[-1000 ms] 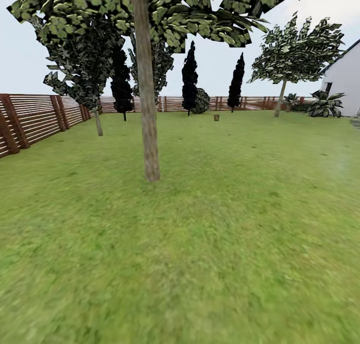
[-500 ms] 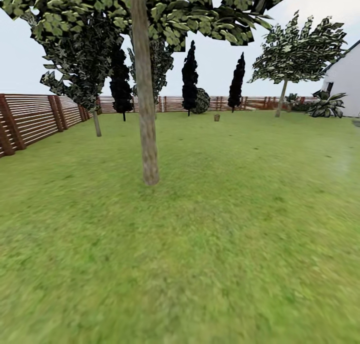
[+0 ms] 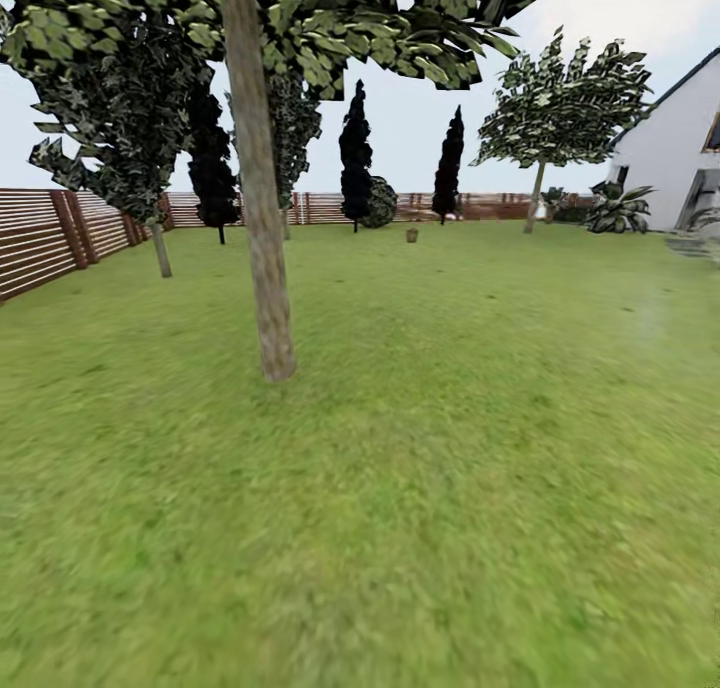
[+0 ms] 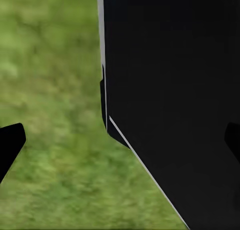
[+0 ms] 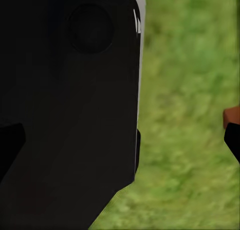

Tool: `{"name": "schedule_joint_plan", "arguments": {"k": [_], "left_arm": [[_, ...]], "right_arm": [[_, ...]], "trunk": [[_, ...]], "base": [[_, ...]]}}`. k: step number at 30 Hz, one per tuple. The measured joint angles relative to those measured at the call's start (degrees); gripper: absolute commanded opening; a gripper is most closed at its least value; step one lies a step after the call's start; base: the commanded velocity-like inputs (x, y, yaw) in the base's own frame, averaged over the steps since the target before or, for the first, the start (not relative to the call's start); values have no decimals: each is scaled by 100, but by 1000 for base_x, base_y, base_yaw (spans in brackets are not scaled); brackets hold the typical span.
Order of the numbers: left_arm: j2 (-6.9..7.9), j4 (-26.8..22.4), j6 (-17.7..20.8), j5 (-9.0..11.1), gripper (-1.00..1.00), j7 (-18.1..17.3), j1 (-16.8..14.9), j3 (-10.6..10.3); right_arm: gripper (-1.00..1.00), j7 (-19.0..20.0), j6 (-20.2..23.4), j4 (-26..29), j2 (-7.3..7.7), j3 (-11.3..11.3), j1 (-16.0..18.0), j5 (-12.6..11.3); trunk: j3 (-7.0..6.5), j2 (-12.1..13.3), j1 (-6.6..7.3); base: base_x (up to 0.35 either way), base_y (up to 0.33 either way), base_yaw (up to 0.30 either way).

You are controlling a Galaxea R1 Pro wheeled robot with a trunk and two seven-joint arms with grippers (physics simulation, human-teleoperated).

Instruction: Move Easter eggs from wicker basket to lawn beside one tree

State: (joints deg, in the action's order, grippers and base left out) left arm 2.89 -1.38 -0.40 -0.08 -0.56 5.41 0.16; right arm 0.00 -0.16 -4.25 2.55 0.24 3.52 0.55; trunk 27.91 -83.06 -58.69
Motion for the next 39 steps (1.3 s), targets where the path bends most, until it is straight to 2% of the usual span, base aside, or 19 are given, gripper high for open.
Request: {"name": "schedule_joint_plan", "arguments": {"k": [15, 39], "left_arm": [[0, 0, 0, 0, 100, 0, 0, 0], [0, 0, 0, 0, 100, 0, 0, 0]], "right_arm": [[100, 0, 0, 1, 0, 0, 0, 0], [100, 0, 8, -2, 0, 0, 0, 0]], "trunk": [[0, 0, 0], [0, 0, 0]], "base": [[336, 0, -263], [336, 0, -10]]}}
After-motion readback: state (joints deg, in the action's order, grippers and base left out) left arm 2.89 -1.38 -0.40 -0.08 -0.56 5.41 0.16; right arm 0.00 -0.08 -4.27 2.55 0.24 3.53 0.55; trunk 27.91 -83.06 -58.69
